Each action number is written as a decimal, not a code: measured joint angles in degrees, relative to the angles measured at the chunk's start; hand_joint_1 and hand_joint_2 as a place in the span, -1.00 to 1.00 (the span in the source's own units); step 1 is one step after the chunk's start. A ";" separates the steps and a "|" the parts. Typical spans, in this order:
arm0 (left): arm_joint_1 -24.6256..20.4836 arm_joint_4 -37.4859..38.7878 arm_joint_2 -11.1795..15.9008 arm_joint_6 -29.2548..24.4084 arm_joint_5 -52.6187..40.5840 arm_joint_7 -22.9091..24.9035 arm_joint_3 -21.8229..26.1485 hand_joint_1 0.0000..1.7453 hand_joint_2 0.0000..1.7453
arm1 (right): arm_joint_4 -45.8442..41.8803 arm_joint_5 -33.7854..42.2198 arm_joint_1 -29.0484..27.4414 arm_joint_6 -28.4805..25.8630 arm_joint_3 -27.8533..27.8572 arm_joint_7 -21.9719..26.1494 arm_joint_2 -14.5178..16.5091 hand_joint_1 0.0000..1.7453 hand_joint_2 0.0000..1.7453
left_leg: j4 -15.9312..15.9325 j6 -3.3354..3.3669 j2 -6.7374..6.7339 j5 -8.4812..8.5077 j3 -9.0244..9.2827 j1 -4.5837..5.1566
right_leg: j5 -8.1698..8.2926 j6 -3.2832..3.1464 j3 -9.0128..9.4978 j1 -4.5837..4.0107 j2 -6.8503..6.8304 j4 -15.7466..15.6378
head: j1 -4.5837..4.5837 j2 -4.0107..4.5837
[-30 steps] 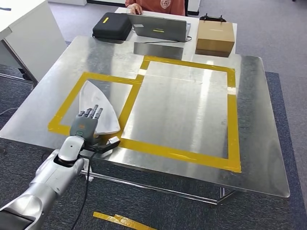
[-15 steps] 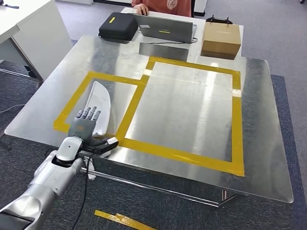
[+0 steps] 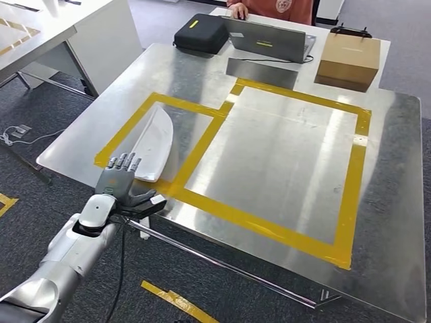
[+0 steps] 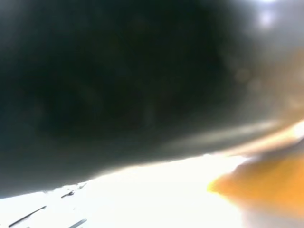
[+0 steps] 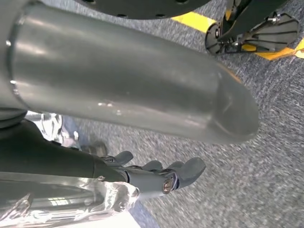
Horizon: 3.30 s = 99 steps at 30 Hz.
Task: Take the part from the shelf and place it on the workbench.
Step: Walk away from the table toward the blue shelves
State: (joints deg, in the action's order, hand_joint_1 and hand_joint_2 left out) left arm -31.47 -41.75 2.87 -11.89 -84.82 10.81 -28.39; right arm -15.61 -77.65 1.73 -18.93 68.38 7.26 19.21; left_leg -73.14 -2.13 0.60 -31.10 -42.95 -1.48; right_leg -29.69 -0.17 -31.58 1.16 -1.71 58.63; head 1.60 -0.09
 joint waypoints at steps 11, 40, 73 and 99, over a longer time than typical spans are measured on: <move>0.43 -0.94 0.68 0.45 0.00 0.29 1.06 -1.00 -1.00 | 0.07 -0.14 0.31 -0.02 -0.45 -0.05 -0.10 -1.00 -1.00 | 15.63 3.42 -1.98 6.54 7.45 2.03 | -3.52 1.27 0.45 -1.12 -2.61 2.20 | -0.32 0.00; 6.16 -2.33 2.24 -1.22 1.27 -0.03 7.13 -1.00 -1.00 | -0.81 -0.52 -0.34 1.87 -1.21 -0.33 -0.86 -1.00 -1.00 | 15.43 2.17 -3.19 6.64 7.21 2.01 | -1.71 1.04 1.59 -0.80 -4.90 -0.30 | -0.07 0.00; 25.76 6.21 2.08 -5.60 15.00 -4.78 30.64 -1.00 -1.00 | -6.79 4.09 -2.29 6.14 -1.96 -0.50 0.70 -1.00 -1.00 | 16.04 0.74 -1.42 5.42 9.28 1.58 | -0.63 -1.07 0.64 -1.05 -1.19 -0.70 | -0.05 0.00; 31.38 17.94 -2.39 -7.37 17.90 -9.06 45.28 -1.00 -1.00 | -7.47 12.63 -4.23 4.02 -9.36 -2.32 1.14 -1.00 -1.00 | 18.77 2.59 1.58 6.10 11.47 0.88 | -4.07 2.59 -3.96 0.32 1.77 9.59 | -0.46 0.02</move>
State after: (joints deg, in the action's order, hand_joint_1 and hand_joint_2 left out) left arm -0.08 -23.81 0.48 -19.26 -66.92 1.75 16.89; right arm -23.07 -65.01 -2.50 -14.91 59.03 4.93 20.35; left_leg -54.37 0.47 2.17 -25.00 -31.48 -0.60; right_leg -33.76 2.41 -35.54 1.48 0.06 68.21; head 1.13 -0.07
